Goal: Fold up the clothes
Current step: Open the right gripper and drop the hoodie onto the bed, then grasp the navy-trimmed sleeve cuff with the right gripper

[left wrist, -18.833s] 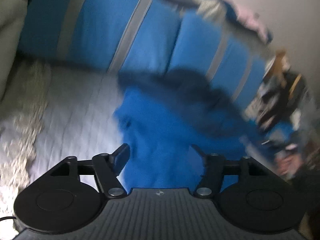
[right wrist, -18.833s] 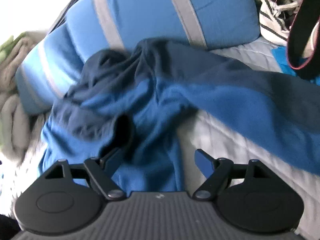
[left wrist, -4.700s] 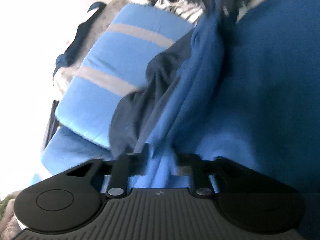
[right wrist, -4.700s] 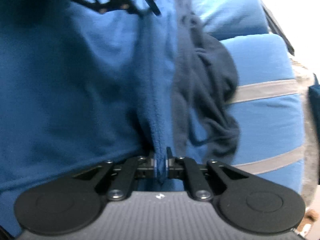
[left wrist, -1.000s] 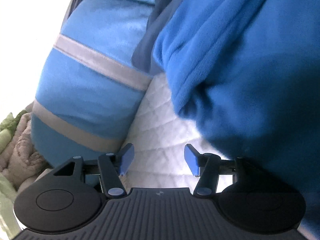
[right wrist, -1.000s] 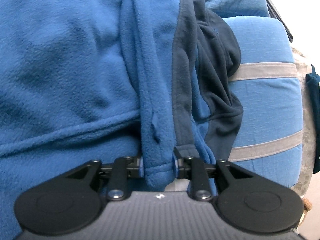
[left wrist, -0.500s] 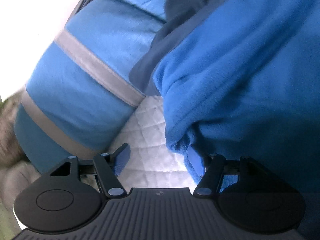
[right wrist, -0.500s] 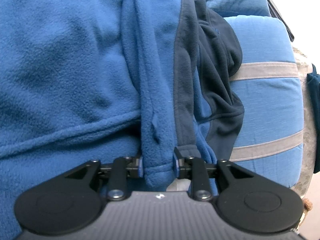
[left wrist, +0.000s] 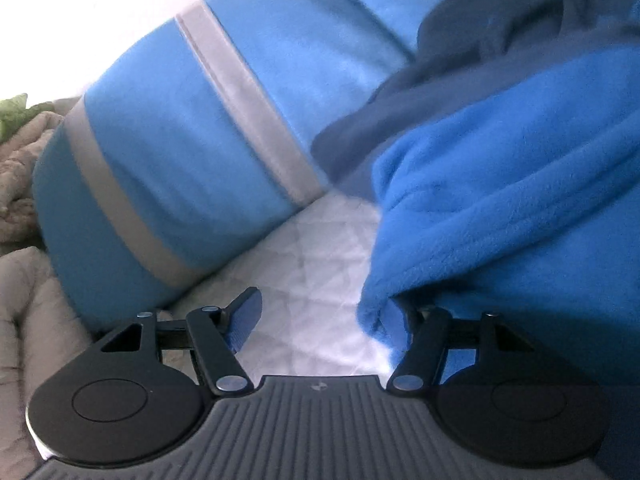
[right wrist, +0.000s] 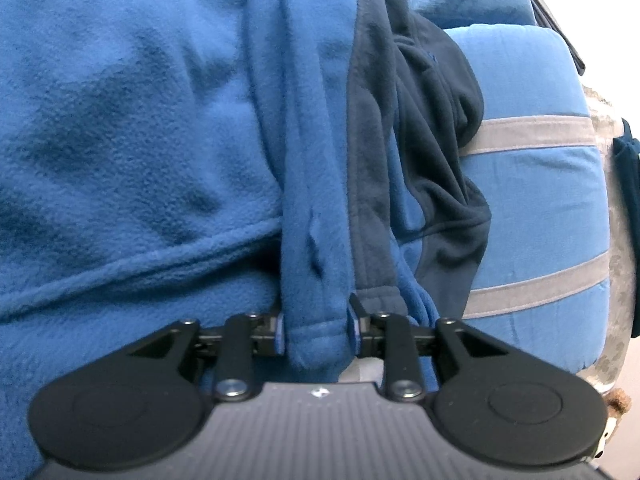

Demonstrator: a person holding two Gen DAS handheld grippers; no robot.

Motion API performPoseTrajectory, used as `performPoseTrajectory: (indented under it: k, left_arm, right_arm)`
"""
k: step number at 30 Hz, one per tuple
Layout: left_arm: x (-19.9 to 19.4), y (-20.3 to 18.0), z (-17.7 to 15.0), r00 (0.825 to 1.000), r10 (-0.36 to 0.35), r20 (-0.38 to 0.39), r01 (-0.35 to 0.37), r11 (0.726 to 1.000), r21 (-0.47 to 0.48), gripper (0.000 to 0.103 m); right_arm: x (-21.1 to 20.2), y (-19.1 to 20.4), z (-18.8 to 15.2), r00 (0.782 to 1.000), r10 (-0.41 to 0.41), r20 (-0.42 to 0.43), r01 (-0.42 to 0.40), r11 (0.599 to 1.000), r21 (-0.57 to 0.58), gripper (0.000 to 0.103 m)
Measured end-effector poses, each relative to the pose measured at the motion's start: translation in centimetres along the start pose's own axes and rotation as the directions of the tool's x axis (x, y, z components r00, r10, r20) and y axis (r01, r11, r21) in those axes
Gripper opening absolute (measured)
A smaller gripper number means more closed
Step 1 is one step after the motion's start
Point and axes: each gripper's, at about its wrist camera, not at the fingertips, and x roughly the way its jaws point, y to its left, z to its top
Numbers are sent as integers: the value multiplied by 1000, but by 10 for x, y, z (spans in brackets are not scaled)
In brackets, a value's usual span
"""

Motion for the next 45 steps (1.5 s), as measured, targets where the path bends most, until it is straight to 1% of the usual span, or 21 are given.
performPoseTrajectory:
  k: [5, 7, 8, 9, 10, 11, 13, 16, 18, 20, 23, 24, 25, 27, 28, 30, 33, 37, 38, 42, 45]
  left_arm:
    - [2, -19, -6, 998, 62, 10, -63, 989, 132, 66]
    - [3, -17, -5, 998, 63, 10, -64, 989, 131, 68]
    - [5, -16, -5, 997, 72, 15, -73, 988, 137, 74]
    - [4, -16, -6, 996, 86, 13, -87, 985, 146, 79]
    - [3, -14, -8, 995, 100, -1, -99, 983, 152, 84]
    - [3, -11, -10, 994, 107, -24, -103, 984, 145, 84]
    - [1, 1, -11, 992, 117, -46, -114, 991, 64, 85]
    - [-1, 20, -12, 989, 128, -80, -133, 989, -58, 85]
    - [-3, 33, -13, 986, 133, -104, -147, 979, -139, 84]
    - [-5, 45, -14, 983, 135, -128, -161, 962, -219, 85]
    - [-9, 64, -15, 978, 134, -159, -181, 924, -336, 84]
    - [-13, 69, -15, 982, 121, -146, -169, 908, -384, 84]
    - [-17, 74, -14, 985, 111, -133, -158, 890, -427, 84]
    - [-21, 78, -10, 987, 108, -116, -150, 868, -473, 84]
    - [-23, 80, -8, 989, 105, -109, -145, 859, -492, 85]
    - [-24, 82, -3, 992, 75, -99, -116, 847, -518, 84]
    - [-26, 84, 2, 996, 32, -88, -75, 830, -553, 84]
    - [-36, 83, 9, 998, 19, -61, -50, 825, -562, 85]
    - [-38, 82, 12, 998, 18, -55, -46, 826, -562, 85]
    - [-43, 74, 21, 1000, 8, -27, -21, 833, -553, 85]
    - [-43, 67, 26, 1000, 2, -16, -10, 842, -539, 84]
  right_arm:
    - [0, 1, -1, 1000, -4, 0, 4, 1000, 1, 44]
    - [0, 1, -1, 1000, -10, 3, 10, 1000, 0, 46]
    - [-1, 1, -2, 1000, -17, 2, 17, 1000, 2, 51]
    - [-1, 0, -2, 1000, -31, -2, 31, 1000, 7, 54]
    - [-2, -2, -2, 999, -49, -7, 49, 999, 13, 65]
    - [-3, -5, -2, 998, -68, -11, 68, 997, 21, 76]
    - [-10, -13, -4, 997, -81, -9, 82, 996, 48, 89]
    - [-24, -27, -7, 998, -56, -5, 57, 992, 113, 102]
    - [-32, -31, -10, 999, -44, -9, 45, 988, 148, 103]
    - [-39, -34, -13, 999, -49, -24, 52, 983, 177, 103]
    - [-49, -43, -17, 998, -36, -46, 47, 965, 256, 103]
    - [-53, -49, -20, 999, -16, -50, 30, 952, 305, 103]
    - [-57, -57, -23, 999, 8, -49, 10, 933, 361, 103]
    - [-67, -73, -32, 998, 54, -35, -31, 876, 481, 103]
    - [-72, -78, -39, 998, 63, -28, -39, 851, 523, 103]
    - [-81, -89, -53, 997, 80, -13, -56, 795, 604, 103]
    - [-95, -104, -73, 995, 103, 13, -81, 696, 713, 103]
    - [-113, -126, -101, 991, 126, 52, -113, 541, 834, 103]
    - [-116, -127, -110, 991, 124, 52, -109, 513, 852, 103]
    - [-123, -117, -154, 995, 101, 16, -59, 444, 894, 103]
    - [-133, -106, -188, 998, 60, -19, -5, 378, 926, 103]
